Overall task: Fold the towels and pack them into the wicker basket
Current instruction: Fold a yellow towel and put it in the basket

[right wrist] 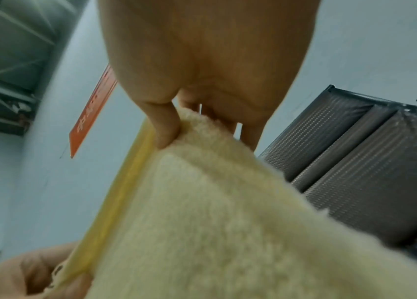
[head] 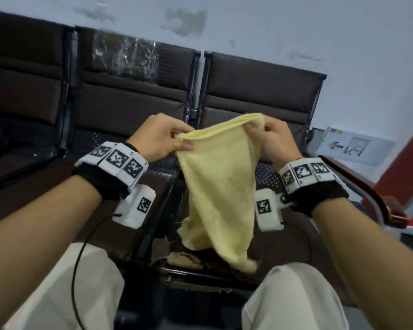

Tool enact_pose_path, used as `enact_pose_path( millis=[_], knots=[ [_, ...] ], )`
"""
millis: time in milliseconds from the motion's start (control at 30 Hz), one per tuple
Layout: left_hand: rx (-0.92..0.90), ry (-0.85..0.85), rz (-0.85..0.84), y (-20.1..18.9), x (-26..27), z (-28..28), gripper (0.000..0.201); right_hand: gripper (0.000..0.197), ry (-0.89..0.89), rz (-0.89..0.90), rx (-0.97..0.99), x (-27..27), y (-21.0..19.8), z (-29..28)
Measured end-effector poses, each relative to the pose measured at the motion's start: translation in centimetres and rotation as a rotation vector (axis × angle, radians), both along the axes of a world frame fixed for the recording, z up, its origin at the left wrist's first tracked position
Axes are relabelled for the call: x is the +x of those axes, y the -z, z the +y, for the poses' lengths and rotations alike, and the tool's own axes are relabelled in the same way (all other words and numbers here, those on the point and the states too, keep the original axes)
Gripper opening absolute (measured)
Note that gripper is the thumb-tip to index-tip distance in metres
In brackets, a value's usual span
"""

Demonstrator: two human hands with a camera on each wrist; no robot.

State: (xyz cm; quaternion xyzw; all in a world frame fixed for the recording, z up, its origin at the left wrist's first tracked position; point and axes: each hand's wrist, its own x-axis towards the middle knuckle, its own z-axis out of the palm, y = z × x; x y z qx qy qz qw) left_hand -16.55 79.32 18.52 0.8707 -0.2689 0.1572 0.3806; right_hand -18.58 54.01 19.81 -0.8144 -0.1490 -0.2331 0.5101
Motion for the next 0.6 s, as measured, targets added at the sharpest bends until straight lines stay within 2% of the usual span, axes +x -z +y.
enact_pose_path(
  millis=[100,200,367,467,600],
  knots=[
    [0.057,-0.086,-0.053,-2.1,0.8,-0.1,0.013,0.02,0.074,-0.059,0.0,0.9,-1.1,0.2],
    [0.045,-0.107,0.008,-2.2,2.3,-0.7,0.018,0.013,0.154,-0.036,-0.023,2.7,-0.9,-0.4],
    [0.087,-0.132,0.135,-2.2,6.7,-3.3,0.022,0.016,0.175,0.075,-0.025,6.1,-0.5,-1.2],
    [-0.011,-0.172,0.093,-2.9,8.4,-5.1,0.022,0.016,0.182,0.038,0.064,7.2,-0.9,-1.6],
    [-0.271,-0.142,-0.005,-2.7,7.9,-6.1,0.015,0.012,0.16,-0.08,0.172,6.7,-0.8,-2.2]
  ],
)
